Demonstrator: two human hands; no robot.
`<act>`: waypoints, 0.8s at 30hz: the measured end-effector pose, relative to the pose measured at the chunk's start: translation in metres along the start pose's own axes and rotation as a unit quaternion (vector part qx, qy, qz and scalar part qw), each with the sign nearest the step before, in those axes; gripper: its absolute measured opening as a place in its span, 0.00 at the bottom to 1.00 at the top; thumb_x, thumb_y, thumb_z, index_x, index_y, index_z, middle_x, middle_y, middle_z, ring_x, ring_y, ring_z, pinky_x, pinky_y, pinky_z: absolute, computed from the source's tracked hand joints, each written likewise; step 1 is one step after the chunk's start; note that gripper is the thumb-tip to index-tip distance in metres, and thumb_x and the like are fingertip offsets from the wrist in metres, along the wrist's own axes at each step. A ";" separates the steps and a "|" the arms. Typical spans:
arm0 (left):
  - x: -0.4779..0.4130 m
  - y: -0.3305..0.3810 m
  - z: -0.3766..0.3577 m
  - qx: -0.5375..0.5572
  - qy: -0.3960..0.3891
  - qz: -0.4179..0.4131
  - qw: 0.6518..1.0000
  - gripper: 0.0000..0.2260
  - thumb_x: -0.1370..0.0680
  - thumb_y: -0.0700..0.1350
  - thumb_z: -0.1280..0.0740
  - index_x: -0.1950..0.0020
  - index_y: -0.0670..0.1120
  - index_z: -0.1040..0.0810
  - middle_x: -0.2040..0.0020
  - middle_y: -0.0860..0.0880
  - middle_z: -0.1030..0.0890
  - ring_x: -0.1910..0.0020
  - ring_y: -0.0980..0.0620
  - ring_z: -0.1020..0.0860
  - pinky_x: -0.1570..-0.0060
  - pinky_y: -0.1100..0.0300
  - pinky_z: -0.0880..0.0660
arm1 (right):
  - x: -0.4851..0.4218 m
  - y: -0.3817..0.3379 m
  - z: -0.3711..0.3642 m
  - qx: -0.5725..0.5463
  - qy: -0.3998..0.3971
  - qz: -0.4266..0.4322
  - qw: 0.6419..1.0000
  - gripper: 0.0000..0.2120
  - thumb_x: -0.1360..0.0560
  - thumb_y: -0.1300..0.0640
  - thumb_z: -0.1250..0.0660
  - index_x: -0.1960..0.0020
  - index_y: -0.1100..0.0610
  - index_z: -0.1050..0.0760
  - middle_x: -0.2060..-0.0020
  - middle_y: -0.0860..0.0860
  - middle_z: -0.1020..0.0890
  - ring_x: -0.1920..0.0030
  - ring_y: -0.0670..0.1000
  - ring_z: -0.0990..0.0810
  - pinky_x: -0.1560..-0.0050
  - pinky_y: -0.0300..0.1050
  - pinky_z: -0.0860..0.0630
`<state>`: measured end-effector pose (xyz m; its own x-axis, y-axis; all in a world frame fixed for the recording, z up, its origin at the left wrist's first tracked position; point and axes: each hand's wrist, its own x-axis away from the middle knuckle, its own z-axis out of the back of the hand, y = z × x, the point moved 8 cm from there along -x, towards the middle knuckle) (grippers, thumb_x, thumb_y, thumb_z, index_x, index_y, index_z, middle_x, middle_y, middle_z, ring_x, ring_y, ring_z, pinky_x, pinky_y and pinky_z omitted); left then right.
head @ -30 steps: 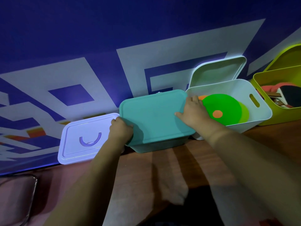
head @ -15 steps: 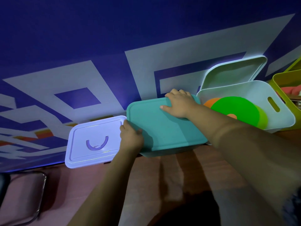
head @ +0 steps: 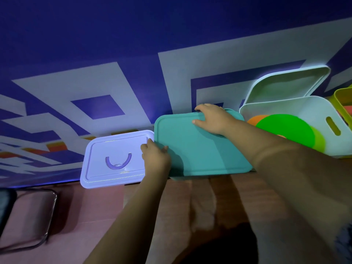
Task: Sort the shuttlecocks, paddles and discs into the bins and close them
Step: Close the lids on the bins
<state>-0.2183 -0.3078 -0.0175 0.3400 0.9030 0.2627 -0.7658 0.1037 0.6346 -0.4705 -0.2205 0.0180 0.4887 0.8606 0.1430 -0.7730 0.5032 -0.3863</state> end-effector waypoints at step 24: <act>-0.016 0.005 -0.016 -0.080 -0.042 0.025 0.996 0.16 0.16 0.47 0.38 0.34 0.37 0.33 0.34 0.37 0.34 0.44 0.32 0.24 0.41 0.40 0.24 | -0.007 0.024 -0.003 0.051 0.114 -0.023 0.992 0.05 0.13 0.51 0.42 0.41 0.46 0.27 0.45 0.50 0.24 0.43 0.57 0.26 0.41 0.56 0.31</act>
<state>-0.2363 -0.3154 -0.0297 0.3376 0.8717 0.3551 -0.8579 0.1297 0.4972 -0.4908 -0.2144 0.0049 0.5943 0.8024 -0.0550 -0.7788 0.5571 -0.2882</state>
